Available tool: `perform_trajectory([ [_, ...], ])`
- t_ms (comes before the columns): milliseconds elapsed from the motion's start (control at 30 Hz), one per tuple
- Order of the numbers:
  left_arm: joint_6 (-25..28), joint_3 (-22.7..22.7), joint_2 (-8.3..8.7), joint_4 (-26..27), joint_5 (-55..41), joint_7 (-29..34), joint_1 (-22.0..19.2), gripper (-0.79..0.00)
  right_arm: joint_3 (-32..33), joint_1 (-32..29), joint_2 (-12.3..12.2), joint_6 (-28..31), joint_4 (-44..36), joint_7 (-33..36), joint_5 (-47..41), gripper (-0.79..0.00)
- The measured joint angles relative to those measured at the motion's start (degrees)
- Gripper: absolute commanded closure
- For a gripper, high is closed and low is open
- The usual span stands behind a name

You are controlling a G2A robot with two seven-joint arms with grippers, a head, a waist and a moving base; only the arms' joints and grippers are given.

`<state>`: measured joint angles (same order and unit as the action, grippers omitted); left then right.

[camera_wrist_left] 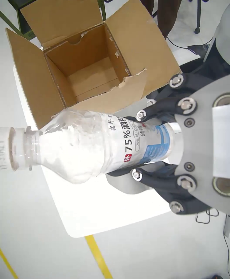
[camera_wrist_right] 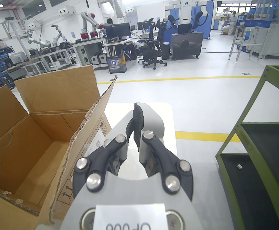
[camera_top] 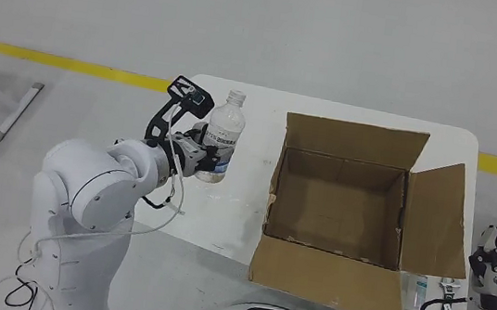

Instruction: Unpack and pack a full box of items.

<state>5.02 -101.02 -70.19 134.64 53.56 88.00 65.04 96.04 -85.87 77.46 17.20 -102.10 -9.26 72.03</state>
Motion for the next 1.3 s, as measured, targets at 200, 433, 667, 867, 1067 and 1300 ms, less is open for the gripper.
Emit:
perform_trajectory([
  [200,0.0,0.0,0.0,0.0,0.0,0.0,0.0,0.0,0.0,0.0,0.0,0.0,0.0,0.0,0.0,0.0],
  [433,0.4,2.9,0.2,0.0,-3.1,-8.4,-2.7,0.0,0.0,0.0,0.0,0.0,0.0,0.0,0.0,0.0],
  [667,-5.4,14.2,-0.01,-2.6,-12.8,-8.3,-13.7,0.0,0.0,0.0,0.0,0.0,0.0,0.0,0.0,0.0],
  [867,-12.8,25.4,-0.83,-10.7,-20.0,-7.5,-21.2,0.0,0.0,0.0,0.0,0.0,0.0,0.0,0.0,0.0],
  [1067,-18.8,33.1,-1.52,-17.5,-21.2,-10.9,-23.0,0.0,0.0,0.0,0.0,0.0,0.0,0.0,0.0,0.0],
  [1300,-21.2,36.8,-1.53,-21.4,-18.3,-10.8,-22.6,0.0,0.0,0.0,0.0,0.0,0.0,0.0,0.0,0.0],
])
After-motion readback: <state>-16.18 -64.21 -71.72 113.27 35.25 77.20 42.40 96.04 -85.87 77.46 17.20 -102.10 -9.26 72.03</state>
